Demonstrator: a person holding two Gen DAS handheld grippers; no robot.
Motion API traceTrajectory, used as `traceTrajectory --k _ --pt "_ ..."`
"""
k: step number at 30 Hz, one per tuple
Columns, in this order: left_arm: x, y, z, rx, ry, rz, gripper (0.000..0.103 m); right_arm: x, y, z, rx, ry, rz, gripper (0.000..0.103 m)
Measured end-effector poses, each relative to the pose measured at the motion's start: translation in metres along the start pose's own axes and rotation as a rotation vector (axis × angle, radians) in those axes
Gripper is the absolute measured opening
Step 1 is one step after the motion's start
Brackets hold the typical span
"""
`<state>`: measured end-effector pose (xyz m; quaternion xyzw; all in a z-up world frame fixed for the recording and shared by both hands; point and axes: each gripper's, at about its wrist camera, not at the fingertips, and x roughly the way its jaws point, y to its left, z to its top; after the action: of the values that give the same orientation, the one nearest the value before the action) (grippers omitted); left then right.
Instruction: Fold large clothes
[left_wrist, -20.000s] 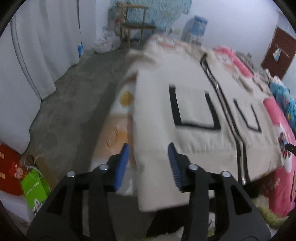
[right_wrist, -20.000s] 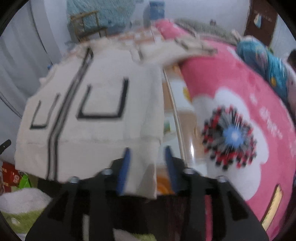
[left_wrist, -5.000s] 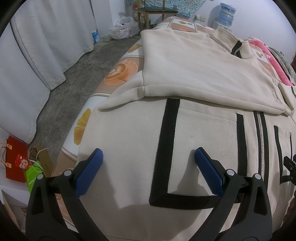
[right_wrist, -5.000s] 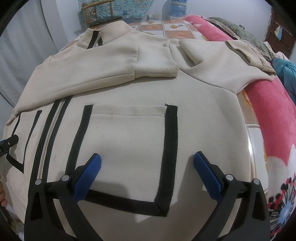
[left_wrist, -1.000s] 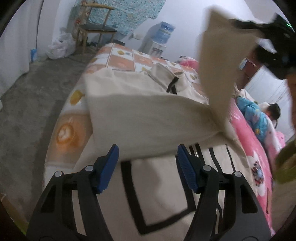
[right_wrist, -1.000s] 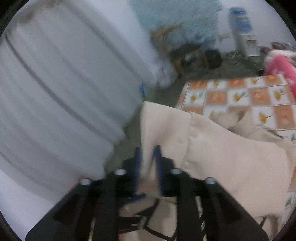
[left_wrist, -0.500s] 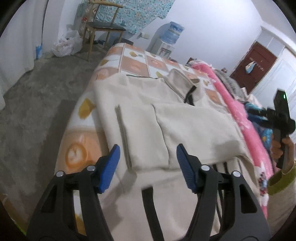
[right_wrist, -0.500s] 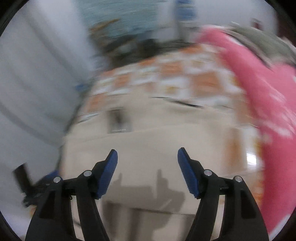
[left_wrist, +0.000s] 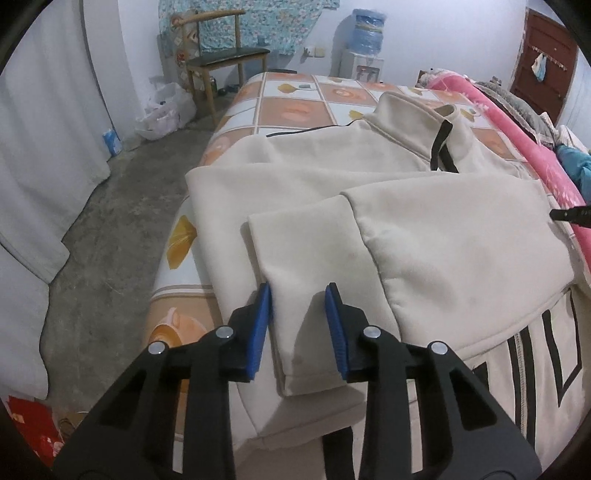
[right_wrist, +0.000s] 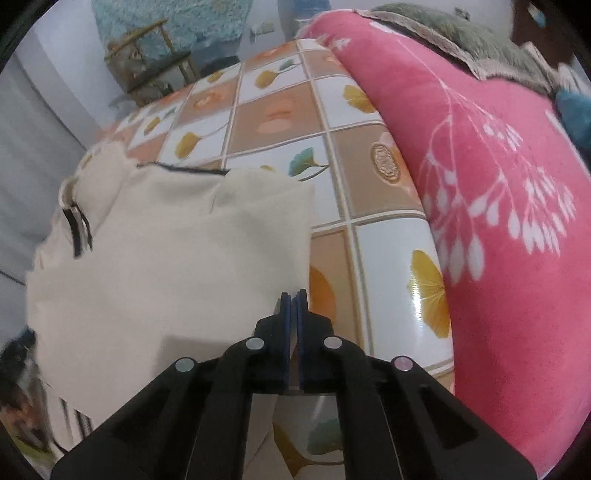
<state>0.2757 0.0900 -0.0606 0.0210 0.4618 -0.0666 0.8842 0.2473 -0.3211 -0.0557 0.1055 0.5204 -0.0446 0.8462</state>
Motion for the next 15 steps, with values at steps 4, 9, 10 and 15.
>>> traceTrajectory --k 4,9,10,15 --pt "-0.012 0.001 0.001 -0.007 -0.010 -0.024 0.031 -0.038 -0.002 -0.011 -0.046 -0.062 -0.006 0.002" --pt "-0.035 -0.009 -0.004 0.025 -0.055 -0.112 0.036 -0.067 0.029 -0.058 -0.249 -0.071 0.104 0.018" --pt "-0.033 -0.013 -0.007 0.033 -0.038 -0.107 0.038 -0.064 0.038 -0.070 -0.304 -0.059 0.090 0.027" --pt "-0.017 -0.018 -0.016 0.023 0.021 -0.019 0.047 -0.037 0.043 -0.096 -0.398 -0.022 -0.108 0.045"
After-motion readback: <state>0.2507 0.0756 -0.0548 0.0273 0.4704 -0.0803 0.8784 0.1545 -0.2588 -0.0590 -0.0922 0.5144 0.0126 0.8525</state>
